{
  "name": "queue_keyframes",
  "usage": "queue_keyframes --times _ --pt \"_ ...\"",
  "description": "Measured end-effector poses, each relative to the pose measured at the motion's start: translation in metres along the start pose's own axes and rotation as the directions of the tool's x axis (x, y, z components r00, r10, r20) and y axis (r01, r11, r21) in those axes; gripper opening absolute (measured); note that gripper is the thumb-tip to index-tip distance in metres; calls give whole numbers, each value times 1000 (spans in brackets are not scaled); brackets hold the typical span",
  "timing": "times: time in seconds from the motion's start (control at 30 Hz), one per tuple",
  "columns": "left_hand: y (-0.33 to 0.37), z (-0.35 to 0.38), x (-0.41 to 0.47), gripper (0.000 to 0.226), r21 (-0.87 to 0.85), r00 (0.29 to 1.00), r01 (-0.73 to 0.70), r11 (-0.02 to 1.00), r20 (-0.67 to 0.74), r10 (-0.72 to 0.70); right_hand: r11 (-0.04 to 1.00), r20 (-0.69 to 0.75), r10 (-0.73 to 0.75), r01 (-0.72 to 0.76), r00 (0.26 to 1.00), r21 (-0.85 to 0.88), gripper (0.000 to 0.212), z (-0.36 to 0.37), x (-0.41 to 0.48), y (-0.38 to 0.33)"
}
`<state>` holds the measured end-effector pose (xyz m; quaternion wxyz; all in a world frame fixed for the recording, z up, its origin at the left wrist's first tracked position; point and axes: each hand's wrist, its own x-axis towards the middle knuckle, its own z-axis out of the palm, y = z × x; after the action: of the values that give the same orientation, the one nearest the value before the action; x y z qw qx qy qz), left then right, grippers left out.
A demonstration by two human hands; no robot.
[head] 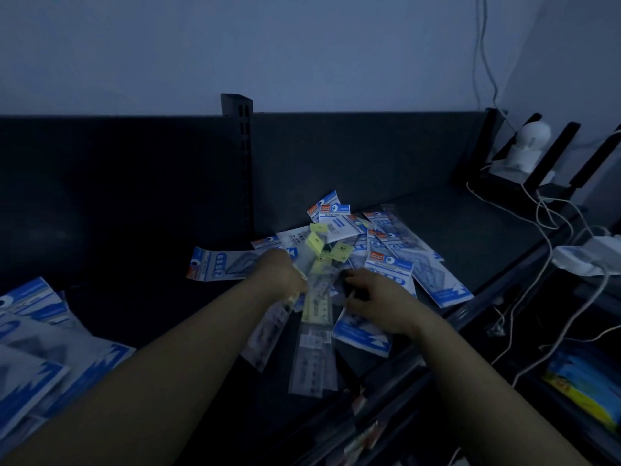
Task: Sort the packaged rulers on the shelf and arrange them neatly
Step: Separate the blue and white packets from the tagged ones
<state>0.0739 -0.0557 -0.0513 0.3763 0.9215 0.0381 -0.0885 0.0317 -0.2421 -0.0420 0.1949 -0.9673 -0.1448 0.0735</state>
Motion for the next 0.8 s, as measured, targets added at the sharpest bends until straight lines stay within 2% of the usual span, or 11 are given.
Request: queue_keyframes --times 0.17,0.23,0.3,0.33,0.4,0.47,0.57,0.67,0.8 --pt "-10 -10 -2 36 -17 999 -21 1000 -31 20 999 -116 20 -25 993 -39 39 -7 4 7" --pt "-14 -14 -6 38 17 995 -64 998 -76 65 1000 -148 24 -24 989 5 51 -6 9 4" --pt "-17 -17 -9 45 -16 993 -99 995 -71 97 999 -96 6 -3 995 33 58 -2 14 -3" --pt "-18 -18 -9 46 -21 993 -107 994 -44 106 1000 -56 -19 19 998 -12 58 1 18 -6" --pt "-21 -19 -9 41 -41 996 -91 995 -14 91 992 25 -28 31 999 -123 55 7 23 -9" --pt "-25 -20 -12 29 -74 998 -59 996 -27 57 986 66 -19 30 998 -162 54 8 23 -12" --pt "-26 -16 -18 13 -161 995 -78 984 -70 67 998 92 -61 63 994 -27 58 8 15 -19" --pt "-16 -13 -25 34 -88 995 -80 993 -64 75 993 107 -114 109 988 47 69 11 7 -27" --pt "-10 -8 -30 48 -61 994 -75 995 -84 70 990 97 -66 54 993 129 60 10 2 -28"
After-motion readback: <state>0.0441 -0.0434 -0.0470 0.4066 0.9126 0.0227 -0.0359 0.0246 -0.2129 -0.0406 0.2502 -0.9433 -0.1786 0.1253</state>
